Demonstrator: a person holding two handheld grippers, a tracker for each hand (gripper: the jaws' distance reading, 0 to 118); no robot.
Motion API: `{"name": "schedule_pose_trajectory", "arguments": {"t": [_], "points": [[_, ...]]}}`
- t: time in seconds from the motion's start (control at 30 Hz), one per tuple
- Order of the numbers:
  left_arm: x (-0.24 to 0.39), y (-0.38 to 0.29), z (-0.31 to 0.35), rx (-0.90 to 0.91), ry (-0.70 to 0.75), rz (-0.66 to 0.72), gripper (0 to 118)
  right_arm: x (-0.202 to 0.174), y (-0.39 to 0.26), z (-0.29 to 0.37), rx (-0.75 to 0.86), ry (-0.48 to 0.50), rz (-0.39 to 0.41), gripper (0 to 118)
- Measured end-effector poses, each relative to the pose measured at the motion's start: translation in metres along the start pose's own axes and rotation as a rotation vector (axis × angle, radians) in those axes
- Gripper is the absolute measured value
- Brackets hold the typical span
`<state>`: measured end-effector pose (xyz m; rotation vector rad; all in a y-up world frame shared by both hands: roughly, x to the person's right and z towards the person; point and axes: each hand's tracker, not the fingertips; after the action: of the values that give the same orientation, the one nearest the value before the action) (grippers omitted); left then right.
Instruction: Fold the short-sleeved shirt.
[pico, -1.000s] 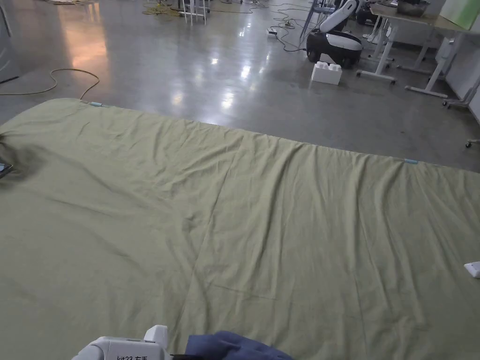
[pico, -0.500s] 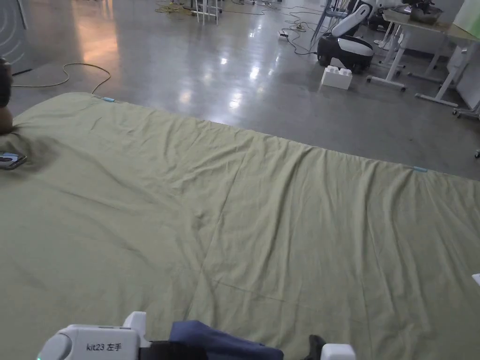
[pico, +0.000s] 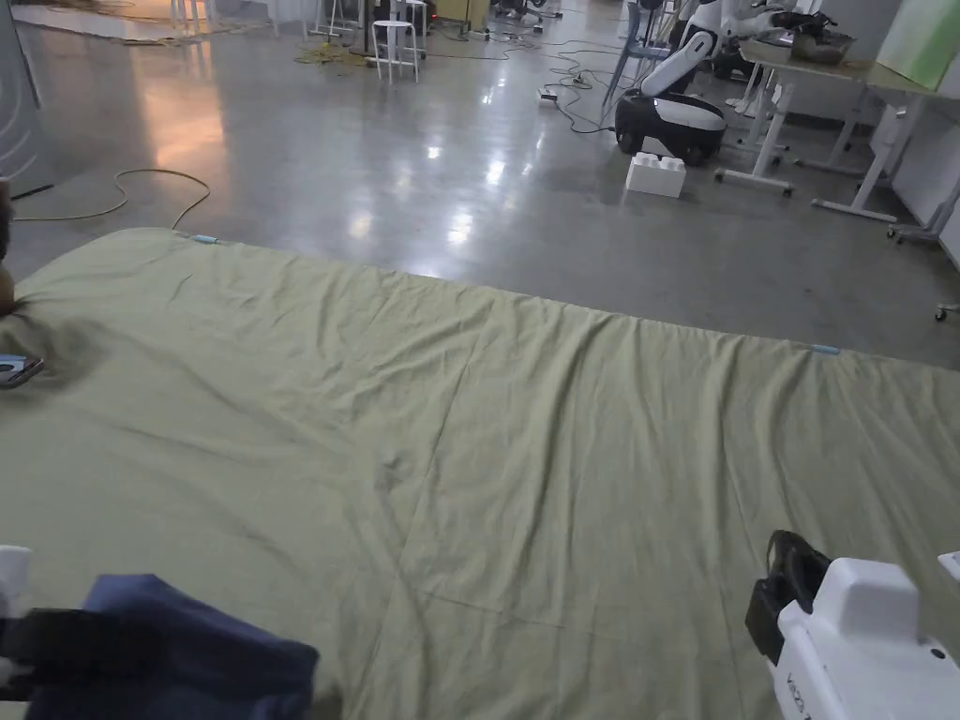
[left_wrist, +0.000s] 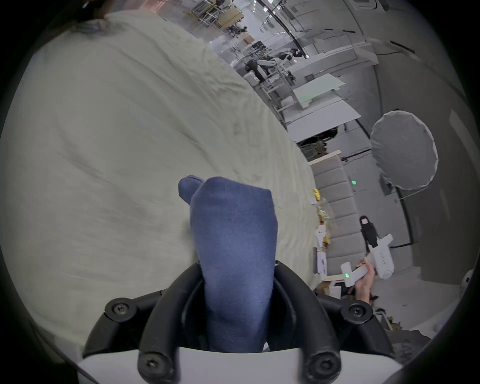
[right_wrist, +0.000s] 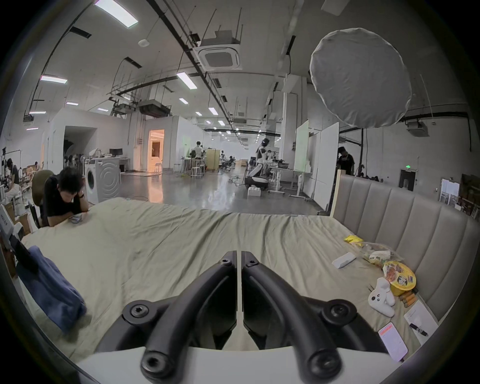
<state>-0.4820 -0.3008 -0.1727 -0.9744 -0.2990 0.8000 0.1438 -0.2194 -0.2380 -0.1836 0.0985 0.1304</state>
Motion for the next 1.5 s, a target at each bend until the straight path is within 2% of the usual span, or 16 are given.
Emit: {"name": "schedule_pose_trajectory", "arguments": {"t": [0.1,0.3,0.57,0.63,0.73,0.93,1.03,1.17,1.33,1.5], "points": [[-0.008,0.016,0.031,-0.001,0.08,-0.02,26,0.008,0.002,0.0,0.006,-0.017,-0.011,3],[-0.025,0.04,0.073,-0.026,0.402,-0.004,26,0.015,-0.003,0.003,-0.015,-0.029,-0.015,3],[-0.034,0.041,0.061,-0.074,0.616,-0.011,29,0.016,-0.01,0.003,-0.036,-0.034,-0.01,3],[-0.031,0.04,0.057,-0.069,0.67,-0.017,36,0.017,-0.01,0.003,-0.036,-0.035,-0.014,3],[-0.022,0.038,0.06,-0.033,0.801,-0.095,55,0.019,-0.01,0.002,-0.039,-0.032,-0.014,3],[-0.012,0.038,0.076,0.054,0.973,-0.165,56,0.023,-0.011,0.001,-0.043,-0.024,-0.019,3],[0.0,0.035,0.08,0.113,0.976,-0.209,56,0.024,-0.013,0.001,-0.047,-0.019,-0.029,3],[0.027,0.021,0.064,0.23,0.903,-0.332,56,0.024,-0.017,0.001,-0.047,-0.012,-0.034,3],[0.059,-0.01,0.009,0.35,0.727,-0.429,56,0.023,-0.021,0.002,-0.051,-0.01,-0.048,3],[0.095,-0.036,-0.059,0.458,0.592,-0.453,56,0.021,-0.024,0.003,-0.055,-0.007,-0.049,3]]}}
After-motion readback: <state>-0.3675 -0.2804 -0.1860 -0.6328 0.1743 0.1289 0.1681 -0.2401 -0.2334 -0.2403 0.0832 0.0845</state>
